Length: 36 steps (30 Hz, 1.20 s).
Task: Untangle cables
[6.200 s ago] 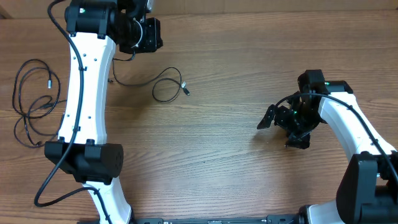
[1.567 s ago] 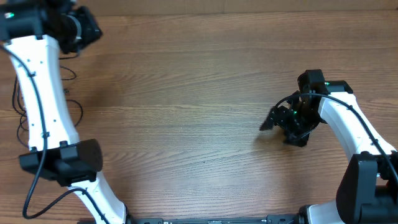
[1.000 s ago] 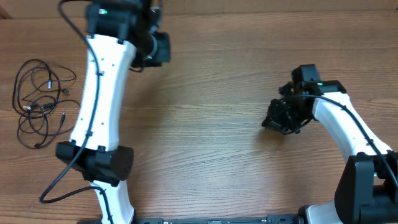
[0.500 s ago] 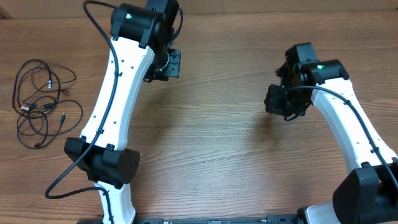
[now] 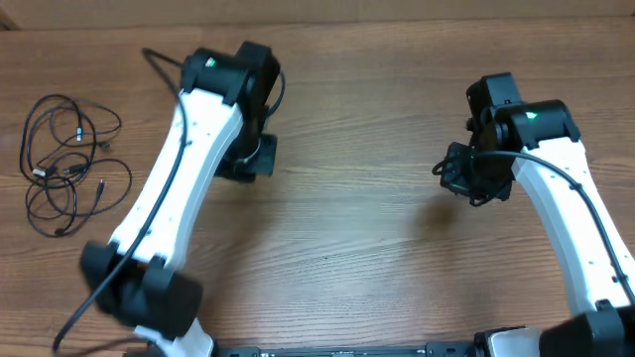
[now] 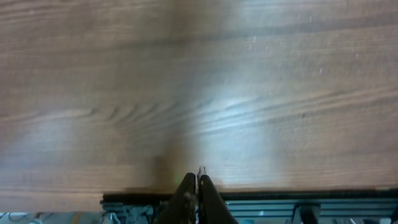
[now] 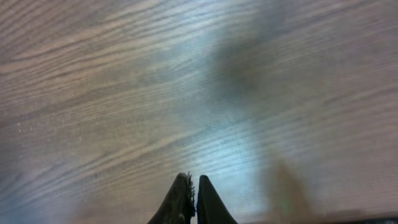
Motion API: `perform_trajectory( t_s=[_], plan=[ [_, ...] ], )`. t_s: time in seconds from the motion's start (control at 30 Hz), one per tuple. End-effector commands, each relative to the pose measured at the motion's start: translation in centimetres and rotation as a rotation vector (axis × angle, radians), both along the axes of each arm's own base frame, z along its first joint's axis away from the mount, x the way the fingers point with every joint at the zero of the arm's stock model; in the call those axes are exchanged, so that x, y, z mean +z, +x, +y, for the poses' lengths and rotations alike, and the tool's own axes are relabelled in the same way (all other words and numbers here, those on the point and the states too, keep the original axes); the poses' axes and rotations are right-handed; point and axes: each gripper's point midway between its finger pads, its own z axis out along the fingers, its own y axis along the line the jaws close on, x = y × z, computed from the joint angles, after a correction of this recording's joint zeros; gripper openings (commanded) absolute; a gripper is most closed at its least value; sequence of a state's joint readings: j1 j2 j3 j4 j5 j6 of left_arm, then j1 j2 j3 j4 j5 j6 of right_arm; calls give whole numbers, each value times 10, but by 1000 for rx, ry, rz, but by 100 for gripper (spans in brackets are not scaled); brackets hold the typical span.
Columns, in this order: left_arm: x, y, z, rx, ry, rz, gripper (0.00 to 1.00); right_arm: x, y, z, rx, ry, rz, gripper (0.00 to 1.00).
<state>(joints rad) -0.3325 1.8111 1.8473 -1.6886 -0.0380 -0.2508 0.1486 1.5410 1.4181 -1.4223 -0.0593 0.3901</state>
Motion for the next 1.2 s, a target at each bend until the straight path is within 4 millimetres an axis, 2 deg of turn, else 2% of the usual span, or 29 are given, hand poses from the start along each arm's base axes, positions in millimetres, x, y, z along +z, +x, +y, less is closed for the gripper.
perform_trajectory(
  t_s=[0.0,0.1,0.27,0.3,0.37,0.4,0.47,0.5,0.53,0.6,0.63,0.73,0.83,1.0,1.03,1.1,1.17],
  plan=[
    [23,-22,12,-10,0,-76,4,18,-9,-4,-28,-9,-61,4],
    [36,-33,18,5,-20,-136,5,23,-18,-2,-16,-2,-101,4],
    [50,-36,19,8,-80,-314,6,35,-27,13,49,25,-242,5],
    [51,-37,19,8,-89,-343,12,37,-29,15,61,25,-266,6],
    [54,-36,21,8,-108,-437,44,44,-33,20,98,14,-343,14],
    [55,-36,23,10,-108,-464,55,45,-33,21,102,11,-353,16],
    [58,-35,31,21,-95,-557,68,53,-34,21,118,-10,-417,30],
    [59,-35,33,25,-90,-583,76,56,-34,20,118,-17,-440,40],
    [61,-36,37,33,-84,-618,89,61,-32,18,115,-26,-468,53],
    [65,-37,44,53,-80,-673,93,67,-27,17,105,-33,-511,72],
    [67,-37,49,70,-78,-700,93,70,-23,16,99,-37,-530,77],
    [73,-39,70,145,-51,-759,93,76,-10,5,63,-105,-586,75],
    [80,-39,90,237,-62,-800,98,84,2,-7,29,-178,-639,71],
    [84,-36,112,332,-72,-826,100,86,5,-4,97,-168,-652,70],
    [84,-36,114,343,-76,-826,100,85,5,-3,117,-150,-646,64],
    [84,-36,116,350,-80,-826,100,83,4,-3,136,-132,-634,46],
    [85,-37,116,345,-79,-830,100,82,-1,-12,112,-133,-619,38]
  ],
)
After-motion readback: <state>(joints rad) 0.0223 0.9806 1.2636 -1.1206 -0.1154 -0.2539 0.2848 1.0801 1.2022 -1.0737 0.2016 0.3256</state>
